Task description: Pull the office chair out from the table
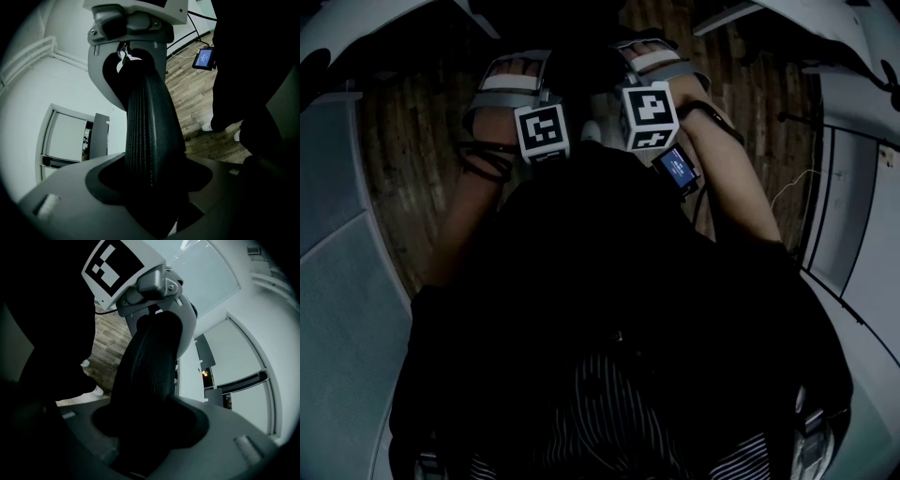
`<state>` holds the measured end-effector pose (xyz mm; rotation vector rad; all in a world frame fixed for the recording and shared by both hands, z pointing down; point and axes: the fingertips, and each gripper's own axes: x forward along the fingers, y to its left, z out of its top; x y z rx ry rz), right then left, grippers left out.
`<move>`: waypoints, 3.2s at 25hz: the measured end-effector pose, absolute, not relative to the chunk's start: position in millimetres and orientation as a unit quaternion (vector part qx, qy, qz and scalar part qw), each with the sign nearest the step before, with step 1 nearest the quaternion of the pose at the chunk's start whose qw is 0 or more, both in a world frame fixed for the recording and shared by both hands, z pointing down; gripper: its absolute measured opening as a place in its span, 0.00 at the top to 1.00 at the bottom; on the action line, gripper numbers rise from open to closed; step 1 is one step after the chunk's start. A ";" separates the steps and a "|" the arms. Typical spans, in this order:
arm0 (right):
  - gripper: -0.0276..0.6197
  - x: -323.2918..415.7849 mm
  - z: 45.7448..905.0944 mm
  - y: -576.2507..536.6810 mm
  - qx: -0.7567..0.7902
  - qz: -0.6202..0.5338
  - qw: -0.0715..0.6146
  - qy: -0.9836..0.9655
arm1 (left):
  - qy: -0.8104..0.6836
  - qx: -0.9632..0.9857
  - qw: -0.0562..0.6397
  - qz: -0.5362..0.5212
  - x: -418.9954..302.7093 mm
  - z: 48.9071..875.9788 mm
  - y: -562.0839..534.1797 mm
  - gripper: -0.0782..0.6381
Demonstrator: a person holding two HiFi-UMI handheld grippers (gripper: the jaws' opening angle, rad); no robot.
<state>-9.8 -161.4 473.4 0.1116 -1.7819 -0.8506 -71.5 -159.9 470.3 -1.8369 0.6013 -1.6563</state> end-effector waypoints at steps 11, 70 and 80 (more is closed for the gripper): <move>0.62 -21.9 475.7 -87.3 0.066 -0.337 0.556 -0.757 | 0.208 -0.689 0.323 -0.615 -83.8 472.5 -88.9 0.49; 0.95 36.5 295.0 98.1 0.322 0.184 0.073 -0.926 | 0.404 -0.911 -0.079 -0.035 -49.9 279.6 110.5 0.88; 0.96 21.9 285.2 116.5 0.324 0.248 0.007 -0.913 | 0.384 -0.918 -0.098 -0.031 -39.0 277.5 124.2 0.88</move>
